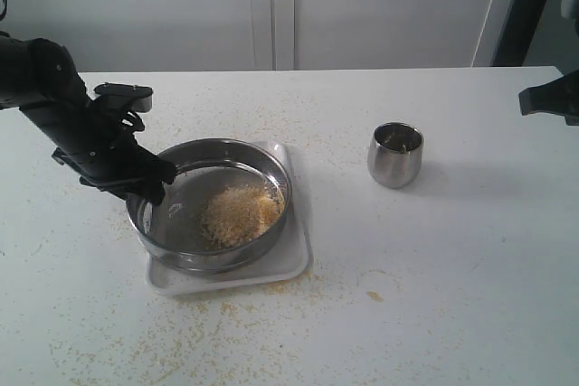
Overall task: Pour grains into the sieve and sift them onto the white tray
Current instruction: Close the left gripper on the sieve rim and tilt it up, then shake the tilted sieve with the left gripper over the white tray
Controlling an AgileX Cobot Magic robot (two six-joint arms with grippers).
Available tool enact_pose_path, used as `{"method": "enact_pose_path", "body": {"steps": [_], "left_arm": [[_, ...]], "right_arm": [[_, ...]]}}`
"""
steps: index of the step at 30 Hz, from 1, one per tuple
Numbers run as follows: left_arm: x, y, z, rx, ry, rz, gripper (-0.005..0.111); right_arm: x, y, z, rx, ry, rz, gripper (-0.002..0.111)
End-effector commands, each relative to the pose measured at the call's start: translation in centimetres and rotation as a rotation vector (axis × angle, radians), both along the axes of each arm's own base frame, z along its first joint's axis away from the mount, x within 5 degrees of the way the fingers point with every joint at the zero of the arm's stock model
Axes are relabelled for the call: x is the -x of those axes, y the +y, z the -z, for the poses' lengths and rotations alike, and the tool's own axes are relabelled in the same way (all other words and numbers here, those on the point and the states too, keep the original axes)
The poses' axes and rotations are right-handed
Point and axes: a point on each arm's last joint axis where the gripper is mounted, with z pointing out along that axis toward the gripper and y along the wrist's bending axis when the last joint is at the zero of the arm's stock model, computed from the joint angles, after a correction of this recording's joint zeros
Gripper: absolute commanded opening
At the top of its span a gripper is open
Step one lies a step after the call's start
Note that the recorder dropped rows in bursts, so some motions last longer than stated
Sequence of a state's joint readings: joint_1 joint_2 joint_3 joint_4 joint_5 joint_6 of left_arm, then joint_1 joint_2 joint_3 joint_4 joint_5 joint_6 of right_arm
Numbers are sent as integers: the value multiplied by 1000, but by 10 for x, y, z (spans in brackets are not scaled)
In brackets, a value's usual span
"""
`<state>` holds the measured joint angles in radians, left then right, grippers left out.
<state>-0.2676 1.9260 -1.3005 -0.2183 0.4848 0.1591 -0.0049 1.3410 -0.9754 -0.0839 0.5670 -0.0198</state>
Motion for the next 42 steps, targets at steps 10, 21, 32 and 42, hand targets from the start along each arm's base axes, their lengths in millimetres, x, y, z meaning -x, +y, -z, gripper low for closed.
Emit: {"method": "enact_pose_path", "body": {"steps": [10,21,32,42], "left_arm": [[2,-2,2,8,35,-20,9],[2,-2,2,31,59,-101,0],[7,-2,-15,49,55,-109,0],[11,1,-39,73,-5,-118,0]], "right_arm": [[1,-1,-1,0,-6,0,0],[1,-1,-1,0,-6,0,0],[1,-1,-1,0,-6,0,0],[1,-1,-1,0,-6,0,0]]}}
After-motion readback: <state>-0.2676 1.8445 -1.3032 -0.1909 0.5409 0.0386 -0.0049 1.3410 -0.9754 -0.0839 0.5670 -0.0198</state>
